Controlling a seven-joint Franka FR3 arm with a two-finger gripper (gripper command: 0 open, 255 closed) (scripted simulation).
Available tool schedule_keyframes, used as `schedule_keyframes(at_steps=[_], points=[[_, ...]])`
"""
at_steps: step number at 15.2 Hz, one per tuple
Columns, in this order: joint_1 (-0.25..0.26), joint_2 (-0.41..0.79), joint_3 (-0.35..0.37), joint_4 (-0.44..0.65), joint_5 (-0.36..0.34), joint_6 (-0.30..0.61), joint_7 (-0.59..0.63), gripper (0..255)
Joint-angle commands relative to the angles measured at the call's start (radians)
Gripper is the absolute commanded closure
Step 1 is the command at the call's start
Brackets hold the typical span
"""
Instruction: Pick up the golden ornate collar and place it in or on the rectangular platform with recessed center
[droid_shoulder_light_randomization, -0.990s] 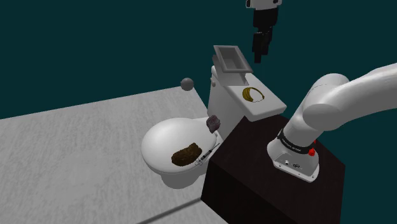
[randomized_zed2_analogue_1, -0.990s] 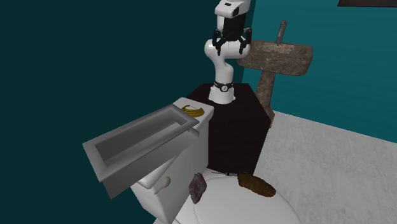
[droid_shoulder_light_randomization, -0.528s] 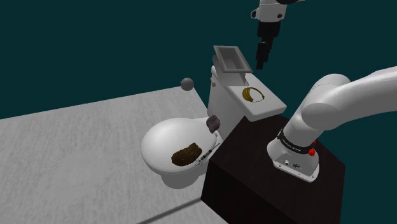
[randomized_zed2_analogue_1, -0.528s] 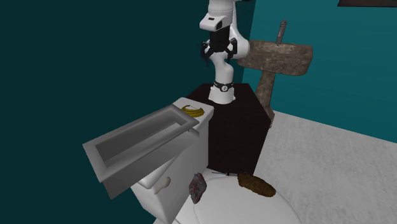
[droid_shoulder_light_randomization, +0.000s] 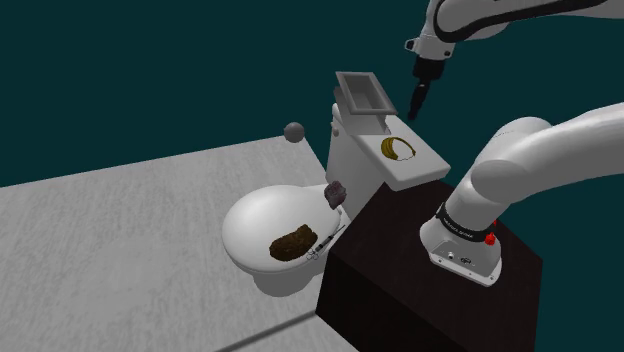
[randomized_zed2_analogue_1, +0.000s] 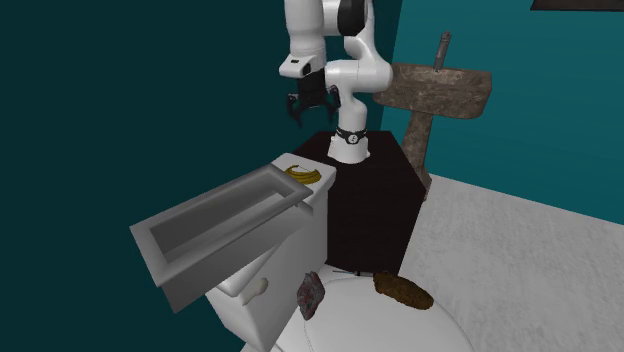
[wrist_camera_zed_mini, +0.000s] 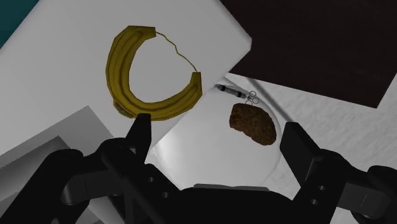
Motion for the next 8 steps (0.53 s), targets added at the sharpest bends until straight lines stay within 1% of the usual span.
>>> schedule_keyframes(at_steps=[1, 3, 5, 8], points=[[-0.010, 0.037, -0.069, -0.028, -0.026, 0.091, -0.066, 0], [-0.008, 0.092, -0.140, -0.035, -0.039, 0.175, -0.134, 0], [0.005, 0.158, -0.215, -0.033, -0.040, 0.261, -0.207, 0], [0.057, 0.277, -0.342, -0.015, -0.006, 0.390, -0.334, 0]])
